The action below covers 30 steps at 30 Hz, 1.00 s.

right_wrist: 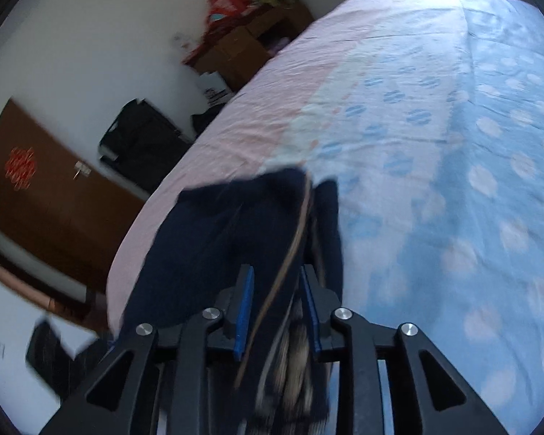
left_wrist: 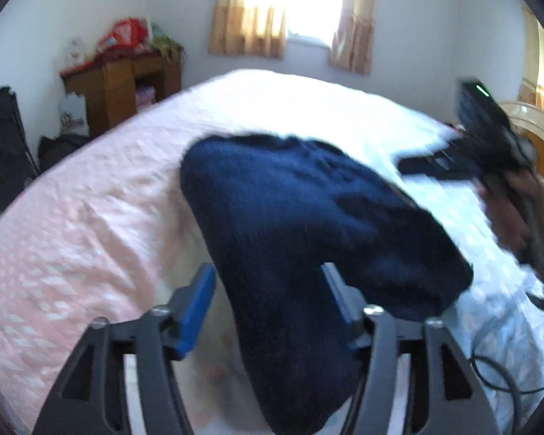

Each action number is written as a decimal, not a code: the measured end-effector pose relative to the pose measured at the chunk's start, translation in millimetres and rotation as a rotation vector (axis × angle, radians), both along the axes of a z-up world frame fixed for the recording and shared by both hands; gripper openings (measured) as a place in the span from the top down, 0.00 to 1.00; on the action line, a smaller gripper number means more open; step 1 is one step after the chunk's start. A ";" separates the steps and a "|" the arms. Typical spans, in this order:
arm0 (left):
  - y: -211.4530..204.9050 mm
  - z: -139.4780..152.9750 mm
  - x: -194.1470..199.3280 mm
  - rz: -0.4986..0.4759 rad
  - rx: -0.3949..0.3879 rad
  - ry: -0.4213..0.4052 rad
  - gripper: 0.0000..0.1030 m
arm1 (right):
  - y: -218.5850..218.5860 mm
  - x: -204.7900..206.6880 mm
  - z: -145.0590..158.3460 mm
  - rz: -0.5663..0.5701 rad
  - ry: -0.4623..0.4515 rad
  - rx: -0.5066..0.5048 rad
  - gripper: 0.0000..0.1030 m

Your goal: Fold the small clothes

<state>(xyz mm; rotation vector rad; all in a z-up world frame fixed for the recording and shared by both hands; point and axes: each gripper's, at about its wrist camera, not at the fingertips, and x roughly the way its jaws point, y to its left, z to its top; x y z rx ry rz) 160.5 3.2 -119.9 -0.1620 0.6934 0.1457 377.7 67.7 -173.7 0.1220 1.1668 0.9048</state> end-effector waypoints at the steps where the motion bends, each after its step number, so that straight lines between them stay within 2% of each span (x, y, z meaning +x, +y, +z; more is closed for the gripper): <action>1: 0.4 2.4 -1.6 0.009 0.009 -0.012 0.28 | -6.8 -13.9 1.2 0.017 0.005 0.002 0.56; 2: 2.6 4.1 -1.2 0.019 0.014 -0.021 0.26 | -9.5 -21.7 1.2 0.027 0.004 0.001 0.53; 7: 10.8 -0.1 14.4 0.067 0.022 -0.007 0.24 | -15.2 -76.8 -8.3 0.104 -0.010 -0.047 0.54; 8: 13.1 -2.8 20.5 0.078 0.022 0.003 0.24 | -12.6 -82.8 -13.0 0.106 -0.019 -0.085 0.65; 9: 14.6 -5.7 26.2 0.082 0.023 0.014 0.24 | -9.0 -88.9 -18.6 0.106 -0.039 -0.136 0.83; 10: 13.3 -9.3 30.3 0.086 0.029 0.030 0.24 | -7.5 -93.7 -24.0 0.100 -0.068 -0.177 0.89; 13: 8.0 -13.3 35.1 0.088 0.035 0.059 0.24 | -16.2 -100.7 -19.2 0.083 -0.092 -0.172 0.93; 15: 3.4 -13.5 35.1 0.085 0.052 0.072 0.23 | -25.2 -106.3 -5.7 0.062 -0.136 -0.176 0.93; 17: 0.3 -18.7 38.7 0.081 0.086 0.104 0.18 | -29.6 -106.8 -4.5 0.048 -0.158 -0.223 0.93; 19: -1.1 -22.8 40.8 0.074 0.080 0.112 0.17 | -31.9 -98.6 -20.4 0.028 -0.133 -0.279 0.93; 21: -0.6 -29.0 43.1 0.077 0.082 0.134 0.15 | -28.8 -94.0 -34.3 0.051 -0.095 -0.290 0.93; 24: 2.6 -32.8 41.6 0.078 0.068 0.130 0.14 | -28.1 -88.4 -30.6 0.041 -0.078 -0.292 0.92; 25: 3.7 -33.1 40.6 0.073 0.060 0.129 0.14 | -27.3 -88.6 -25.8 0.051 -0.086 -0.299 0.90; 27: 2.7 -32.7 39.0 0.063 0.057 0.123 0.14 | -24.8 -88.9 -10.9 0.042 -0.137 -0.318 0.74; 29: 0.6 -34.3 39.7 0.056 0.056 0.125 0.14 | -15.2 -87.2 12.1 0.025 -0.236 -0.329 0.66; 30: -1.9 -34.8 40.6 0.053 0.056 0.126 0.14 | -9.1 -85.9 22.7 0.021 -0.279 -0.318 0.66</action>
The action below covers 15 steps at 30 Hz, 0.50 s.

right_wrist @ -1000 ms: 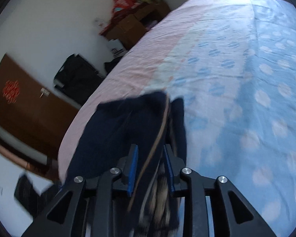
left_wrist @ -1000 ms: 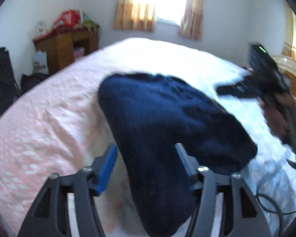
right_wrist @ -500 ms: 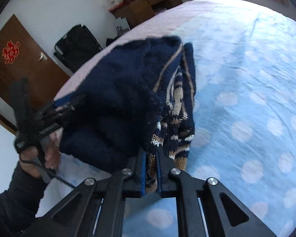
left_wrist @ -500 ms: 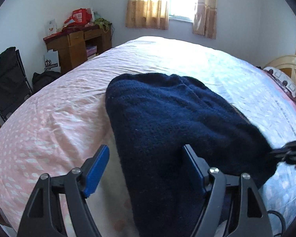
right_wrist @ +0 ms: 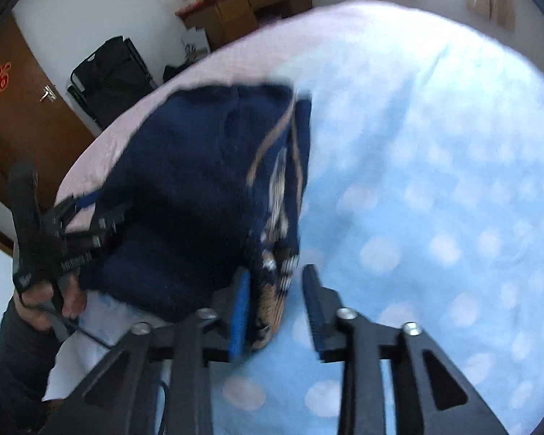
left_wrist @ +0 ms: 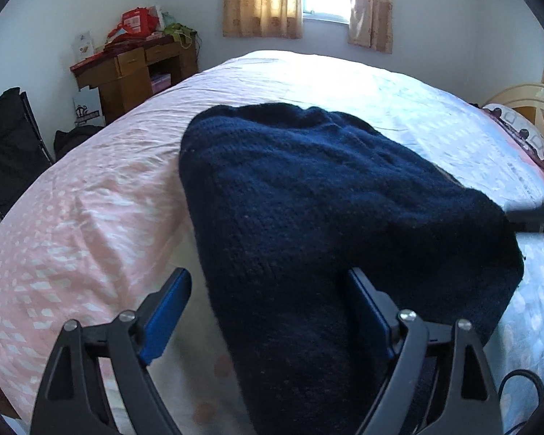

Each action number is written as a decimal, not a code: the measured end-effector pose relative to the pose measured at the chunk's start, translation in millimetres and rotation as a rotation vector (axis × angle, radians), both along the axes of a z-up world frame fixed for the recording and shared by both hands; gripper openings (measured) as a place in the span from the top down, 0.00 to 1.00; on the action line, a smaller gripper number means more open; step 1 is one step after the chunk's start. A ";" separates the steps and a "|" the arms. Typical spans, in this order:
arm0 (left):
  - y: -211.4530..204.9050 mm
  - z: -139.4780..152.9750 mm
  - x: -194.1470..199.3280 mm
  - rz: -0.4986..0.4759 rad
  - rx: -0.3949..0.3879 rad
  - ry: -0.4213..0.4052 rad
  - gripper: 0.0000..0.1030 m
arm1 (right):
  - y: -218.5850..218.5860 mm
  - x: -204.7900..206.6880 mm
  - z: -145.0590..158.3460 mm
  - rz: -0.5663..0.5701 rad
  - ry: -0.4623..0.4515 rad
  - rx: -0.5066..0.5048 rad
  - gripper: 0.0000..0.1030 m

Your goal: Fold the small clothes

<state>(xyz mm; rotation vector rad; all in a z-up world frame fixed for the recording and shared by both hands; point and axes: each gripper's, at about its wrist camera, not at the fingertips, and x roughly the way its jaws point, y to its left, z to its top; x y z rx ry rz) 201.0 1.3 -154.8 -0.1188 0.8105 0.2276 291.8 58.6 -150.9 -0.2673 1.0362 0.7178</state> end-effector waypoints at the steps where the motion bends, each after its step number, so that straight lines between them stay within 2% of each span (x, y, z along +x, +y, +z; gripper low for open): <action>1: -1.6 -0.6 0.6 -0.002 -0.001 0.002 0.14 | 6.8 1.4 7.2 0.006 -0.027 0.015 0.66; 5: -5.6 0.3 1.5 -0.002 0.005 0.012 0.14 | 51.6 18.5 19.4 0.064 -0.035 0.085 0.66; 7: -6.1 0.1 1.8 0.003 -0.001 0.021 0.14 | 73.0 29.5 12.4 0.107 -0.003 0.135 0.66; 9: -6.9 0.1 2.2 0.004 -0.003 0.026 0.14 | 89.7 43.4 -8.4 0.091 0.051 0.112 0.66; 12: -6.0 -0.6 2.4 -0.001 -0.011 0.034 0.13 | 96.4 58.9 -44.2 0.038 0.086 -0.002 0.66; 15: -4.2 -3.0 1.5 -0.008 -0.025 0.041 0.11 | 85.5 61.9 -52.1 0.027 0.099 0.023 0.66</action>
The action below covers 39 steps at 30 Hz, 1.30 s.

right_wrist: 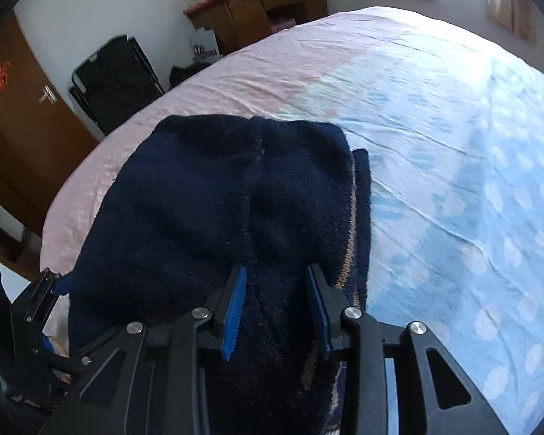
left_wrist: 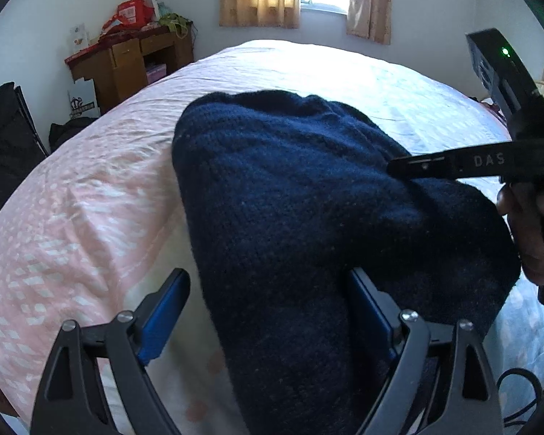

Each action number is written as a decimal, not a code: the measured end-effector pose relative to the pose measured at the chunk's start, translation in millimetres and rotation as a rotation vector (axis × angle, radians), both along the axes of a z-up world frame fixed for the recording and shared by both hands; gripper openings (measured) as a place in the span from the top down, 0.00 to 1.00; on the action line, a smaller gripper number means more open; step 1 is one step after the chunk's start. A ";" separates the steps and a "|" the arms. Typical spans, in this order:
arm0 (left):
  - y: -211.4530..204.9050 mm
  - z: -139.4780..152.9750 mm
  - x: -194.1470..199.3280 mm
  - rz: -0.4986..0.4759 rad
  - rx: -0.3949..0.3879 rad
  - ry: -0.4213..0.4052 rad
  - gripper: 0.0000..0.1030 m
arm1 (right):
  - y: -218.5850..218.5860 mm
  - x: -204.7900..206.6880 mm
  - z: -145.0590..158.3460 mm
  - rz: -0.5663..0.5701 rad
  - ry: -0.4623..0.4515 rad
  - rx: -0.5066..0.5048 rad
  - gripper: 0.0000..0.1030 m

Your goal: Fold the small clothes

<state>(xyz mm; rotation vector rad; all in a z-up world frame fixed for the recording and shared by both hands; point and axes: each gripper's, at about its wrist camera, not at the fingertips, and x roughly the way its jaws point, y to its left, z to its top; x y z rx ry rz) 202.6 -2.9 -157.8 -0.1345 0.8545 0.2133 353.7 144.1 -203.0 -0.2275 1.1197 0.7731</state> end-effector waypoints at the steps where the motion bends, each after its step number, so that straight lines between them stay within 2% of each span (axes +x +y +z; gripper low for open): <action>1: 0.6 -0.9 -0.8 0.001 -0.003 0.002 0.10 | 0.4 -0.7 0.6 0.004 -0.005 -0.013 0.66; 5: -0.6 0.4 -5.8 0.002 -0.003 0.008 0.10 | -3.6 -9.5 8.7 -0.001 -0.062 -0.034 0.66; 13: -8.3 3.3 -17.0 -0.012 0.024 0.024 0.10 | -30.7 -53.3 24.8 0.028 -0.173 0.022 0.64; 18: -11.7 1.3 -19.7 -0.018 0.041 0.035 0.07 | -38.4 -59.2 4.0 0.021 -0.236 -0.088 0.64; 22: -9.7 -0.3 -22.5 -0.008 0.030 0.035 0.07 | -49.1 -55.7 1.5 -0.018 -0.206 -0.067 0.61; 26: -10.3 -0.6 -26.7 -0.011 0.030 0.027 0.07 | -67.9 -69.2 3.8 -0.040 -0.187 -0.040 0.61; 28: -9.2 -1.7 -26.5 -0.009 0.023 0.024 0.07 | -77.3 -76.0 0.2 -0.039 -0.145 -0.028 0.62; 29: -8.2 -2.4 -25.4 -0.008 0.020 0.025 0.07 | -77.7 -78.0 -2.4 -0.037 -0.121 -0.024 0.68; 30: -7.8 -2.7 -25.2 -0.007 0.015 0.026 0.07 | -81.1 -79.8 -5.8 -0.029 -0.087 -0.011 0.80; 31: -7.7 -2.5 -25.1 -0.008 0.014 0.027 0.07 | -84.1 -83.0 -7.2 -0.026 -0.083 -0.004 0.82; 32: -8.4 -1.8 -25.6 -0.008 0.016 0.028 0.07 | -86.0 -86.3 -5.2 -0.020 -0.100 -0.002 0.89; 35: -11.8 2.9 -28.9 -0.026 0.015 0.024 0.07 | -92.8 -92.0 2.5 -0.021 -0.113 -0.004 0.91; 39: -16.7 -0.6 -29.3 -0.058 0.036 0.025 0.04 | -102.1 -85.2 -8.2 -0.031 -0.092 -0.028 0.91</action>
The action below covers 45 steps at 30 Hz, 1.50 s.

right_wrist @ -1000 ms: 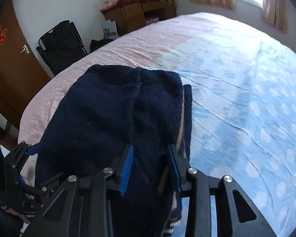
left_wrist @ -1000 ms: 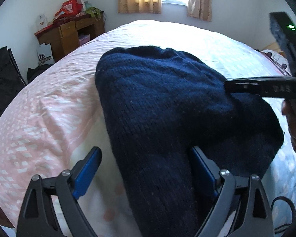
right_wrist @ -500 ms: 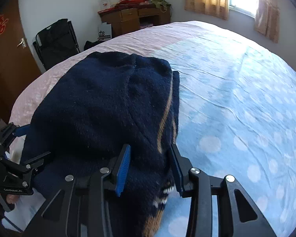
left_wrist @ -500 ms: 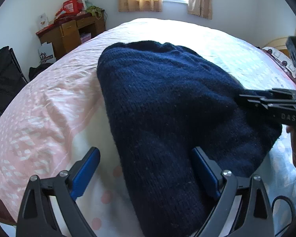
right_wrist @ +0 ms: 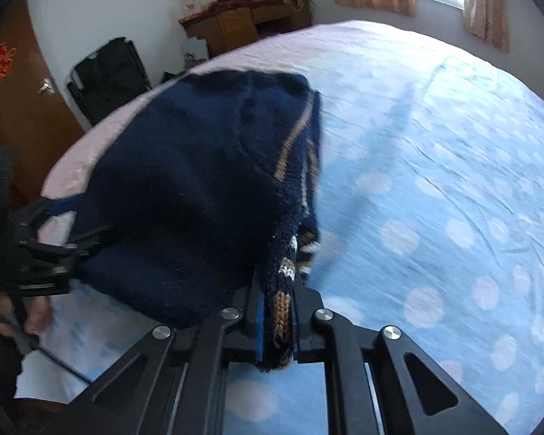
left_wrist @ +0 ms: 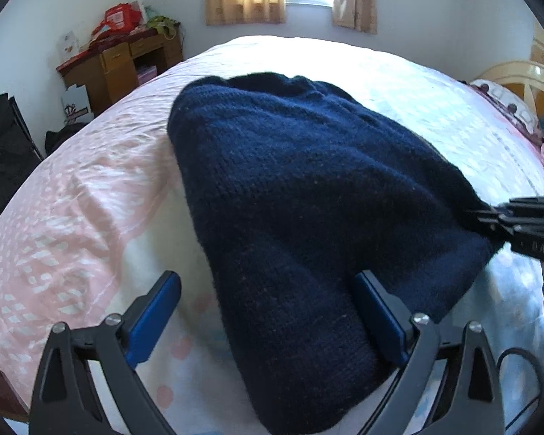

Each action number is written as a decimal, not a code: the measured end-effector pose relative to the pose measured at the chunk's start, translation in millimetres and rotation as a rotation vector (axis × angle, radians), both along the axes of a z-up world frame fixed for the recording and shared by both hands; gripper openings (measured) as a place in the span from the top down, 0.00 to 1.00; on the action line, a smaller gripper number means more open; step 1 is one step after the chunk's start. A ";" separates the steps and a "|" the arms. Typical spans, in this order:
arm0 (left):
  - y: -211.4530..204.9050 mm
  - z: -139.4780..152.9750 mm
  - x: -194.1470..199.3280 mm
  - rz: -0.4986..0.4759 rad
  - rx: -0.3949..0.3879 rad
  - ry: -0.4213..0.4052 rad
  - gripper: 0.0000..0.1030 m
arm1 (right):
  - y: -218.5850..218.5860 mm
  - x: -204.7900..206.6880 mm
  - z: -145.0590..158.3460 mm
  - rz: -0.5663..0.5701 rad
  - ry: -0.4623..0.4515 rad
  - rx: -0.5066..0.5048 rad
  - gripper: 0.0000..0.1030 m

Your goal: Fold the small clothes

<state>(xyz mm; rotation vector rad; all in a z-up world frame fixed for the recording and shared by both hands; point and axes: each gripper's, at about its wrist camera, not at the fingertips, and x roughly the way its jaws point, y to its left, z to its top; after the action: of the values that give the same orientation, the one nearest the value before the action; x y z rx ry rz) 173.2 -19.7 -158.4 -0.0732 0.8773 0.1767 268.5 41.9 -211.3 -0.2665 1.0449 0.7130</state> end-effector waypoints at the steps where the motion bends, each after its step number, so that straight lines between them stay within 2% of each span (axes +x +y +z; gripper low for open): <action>1: 0.0 -1.7 0.3 0.005 0.005 0.000 0.04 | 2.9 2.1 1.1 0.015 0.011 -0.002 0.91; 4: 3.9 1.4 -2.0 0.005 -0.013 -0.008 0.04 | 12.1 2.1 12.1 0.077 -0.009 -0.029 0.88; 8: 10.2 9.6 -5.4 0.012 -0.012 -0.033 0.04 | 7.8 27.3 35.3 0.055 -0.006 0.037 0.67; 11: 13.6 12.7 -6.2 0.024 -0.041 -0.048 0.04 | 9.6 63.1 50.0 -0.007 0.005 0.131 0.66; 13: 12.6 12.7 -5.5 0.026 -0.042 -0.048 0.04 | 22.1 91.2 48.5 -0.053 0.026 0.162 0.66; 17: 13.3 7.7 -2.7 0.019 -0.039 -0.032 0.04 | 56.4 137.5 21.7 -0.100 0.124 0.168 0.66; 19: 15.5 7.1 -2.1 0.022 -0.030 -0.019 0.04 | 61.5 141.0 17.0 -0.139 0.094 0.144 0.66; 21: 20.1 10.6 -4.1 0.034 -0.031 -0.019 0.04 | 57.6 131.3 20.0 -0.141 0.110 0.205 0.66; 23: 24.7 15.6 -6.8 0.050 -0.027 -0.023 0.04 | 53.5 117.2 23.6 -0.145 0.082 0.188 0.66; 25: 28.2 23.6 -12.5 0.083 -0.013 -0.043 0.04 | 44.4 80.4 39.1 -0.161 -0.070 0.105 0.65; 27: 30.5 31.6 -18.3 0.130 -0.003 -0.044 0.04 | 31.2 41.5 56.0 -0.210 -0.189 0.067 0.48; 29: 30.9 38.9 -24.3 0.156 -0.010 -0.051 0.04 | 16.4 11.3 70.5 -0.221 -0.239 0.140 0.35; 30: 29.3 43.7 -28.8 0.159 -0.009 -0.067 0.04 | 10.9 -5.4 78.4 -0.214 -0.261 0.169 0.33; 33: 16.4 62.8 -41.3 0.142 0.025 -0.121 0.04 | 4.8 -47.4 100.6 -0.196 -0.350 0.172 0.33; 38: -8.0 88.2 -55.3 0.087 0.059 -0.180 0.00 | -0.9 -74.2 125.7 -0.178 -0.408 0.180 0.33; 45: -23.2 99.0 -62.2 0.032 0.069 -0.203 0.00 | -6.2 -95.2 145.2 -0.165 -0.447 0.199 0.33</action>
<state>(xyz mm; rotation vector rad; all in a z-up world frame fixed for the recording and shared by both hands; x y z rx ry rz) 111.1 -42.9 -59.5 -0.0401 0.6670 0.2248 173.3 35.8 -66.1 -0.1549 0.5588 0.5685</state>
